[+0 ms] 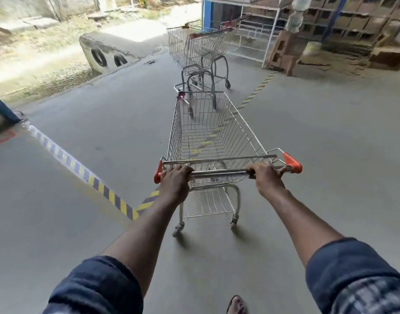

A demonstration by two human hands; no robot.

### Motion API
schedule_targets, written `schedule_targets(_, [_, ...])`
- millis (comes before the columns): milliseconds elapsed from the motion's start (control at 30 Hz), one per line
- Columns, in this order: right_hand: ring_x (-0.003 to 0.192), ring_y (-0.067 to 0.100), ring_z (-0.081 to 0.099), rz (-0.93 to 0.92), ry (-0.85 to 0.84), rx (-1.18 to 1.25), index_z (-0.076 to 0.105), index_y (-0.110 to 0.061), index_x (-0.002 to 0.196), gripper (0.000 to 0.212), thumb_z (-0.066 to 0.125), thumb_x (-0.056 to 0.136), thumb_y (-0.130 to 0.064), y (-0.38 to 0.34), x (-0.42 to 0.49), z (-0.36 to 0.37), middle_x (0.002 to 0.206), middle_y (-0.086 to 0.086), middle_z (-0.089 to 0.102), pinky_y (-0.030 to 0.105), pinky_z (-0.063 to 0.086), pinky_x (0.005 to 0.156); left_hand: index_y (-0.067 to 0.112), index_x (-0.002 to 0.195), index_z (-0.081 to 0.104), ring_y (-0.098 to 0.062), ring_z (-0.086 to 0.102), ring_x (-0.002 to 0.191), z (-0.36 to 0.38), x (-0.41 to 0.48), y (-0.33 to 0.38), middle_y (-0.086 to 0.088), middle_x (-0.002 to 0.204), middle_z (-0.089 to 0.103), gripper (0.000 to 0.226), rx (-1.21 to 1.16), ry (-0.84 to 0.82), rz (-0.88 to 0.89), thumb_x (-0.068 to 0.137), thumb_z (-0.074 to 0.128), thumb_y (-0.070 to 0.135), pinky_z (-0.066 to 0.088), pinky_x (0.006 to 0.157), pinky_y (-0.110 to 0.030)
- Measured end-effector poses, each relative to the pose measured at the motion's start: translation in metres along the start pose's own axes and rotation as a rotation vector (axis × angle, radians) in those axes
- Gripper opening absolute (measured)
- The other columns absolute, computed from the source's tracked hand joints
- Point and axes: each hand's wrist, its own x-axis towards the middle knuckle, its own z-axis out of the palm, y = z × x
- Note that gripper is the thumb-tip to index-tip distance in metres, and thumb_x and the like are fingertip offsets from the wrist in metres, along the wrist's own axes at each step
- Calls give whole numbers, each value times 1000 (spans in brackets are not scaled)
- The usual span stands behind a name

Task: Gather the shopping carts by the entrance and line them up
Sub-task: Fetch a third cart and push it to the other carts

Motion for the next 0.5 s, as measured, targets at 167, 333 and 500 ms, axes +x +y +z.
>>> schedule_targets(167, [89,17,55,-100,-58,67,63,-33,95,42,48,82,4,51,132,6,78,-9,54,55,52,87,33,116,63,-26,56,111,31,78,42,6,114,66,26,7,44,-116,93,58,23,39,95,-41])
schedule_targets(333, [101,23,52,-176,-90,-40,68,-28,95,31,55,90,-1,45,219,-14,89,-3,63,72,34,101,29,112,70,-26,60,104,38,157,54,2,108,70,23,-64,47,-213,93,61,21,39,87,-36])
schedule_targets(500, [117,31,48,-249,-140,-71,67,-26,101,33,48,95,0,16,314,-28,107,8,60,77,17,108,26,109,72,-28,63,99,50,247,33,-1,100,73,25,-42,142,-279,88,66,13,42,88,-37])
